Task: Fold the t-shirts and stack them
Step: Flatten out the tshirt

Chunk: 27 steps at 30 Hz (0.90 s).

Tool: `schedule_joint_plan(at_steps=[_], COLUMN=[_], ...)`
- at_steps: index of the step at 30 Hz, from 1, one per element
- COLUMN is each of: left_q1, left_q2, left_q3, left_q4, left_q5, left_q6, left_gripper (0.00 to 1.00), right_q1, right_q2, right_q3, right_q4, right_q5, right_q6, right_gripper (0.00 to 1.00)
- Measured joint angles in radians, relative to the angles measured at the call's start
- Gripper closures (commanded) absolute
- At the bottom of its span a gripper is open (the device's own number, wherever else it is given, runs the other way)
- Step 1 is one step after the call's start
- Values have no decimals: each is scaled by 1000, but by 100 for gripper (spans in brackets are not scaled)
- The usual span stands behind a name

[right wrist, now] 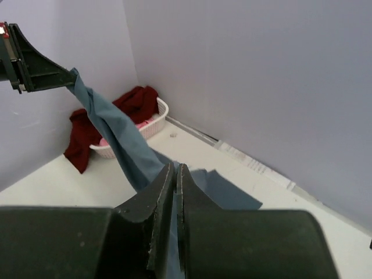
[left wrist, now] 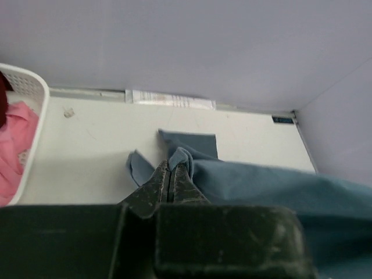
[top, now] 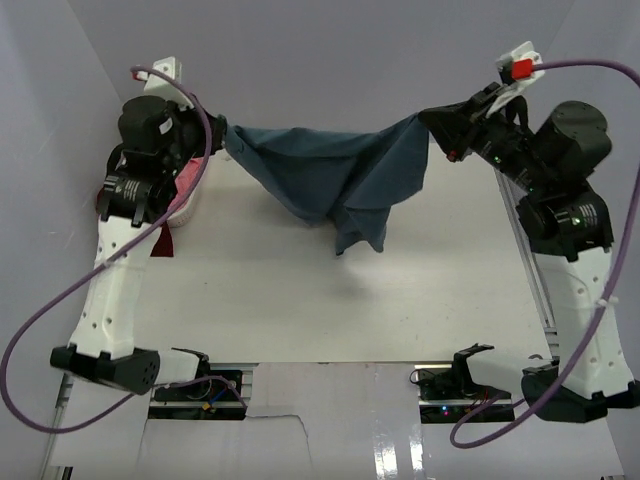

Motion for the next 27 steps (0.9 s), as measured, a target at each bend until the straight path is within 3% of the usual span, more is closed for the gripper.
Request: schedule_joint_plan(at_steps=[5,11,15,22,27], left_q1=[0,0,0,1,1], left_q2=[-167,-285,-212,-59,-13], left_q3=[-45,-118,-115,-528,-647], left_q4=[45,109,106,112,29], left_q5=[-90,-179,-150,4,-13], left_q6=[0,14,4,-64,-76], left_gripper=[100,100,100,100,100], right_q1=[0,0,23,249,387], right_q2=[-51,-62,0,275,431], right_q3=[48,-35,-175,-624,-679], right_q4=[-13,-6,42,102,121], right_q5=[-93,-167,-222,-183,-209], right_q6=[29,78,144,215,247], right_gripper=[92,92,92,92,92])
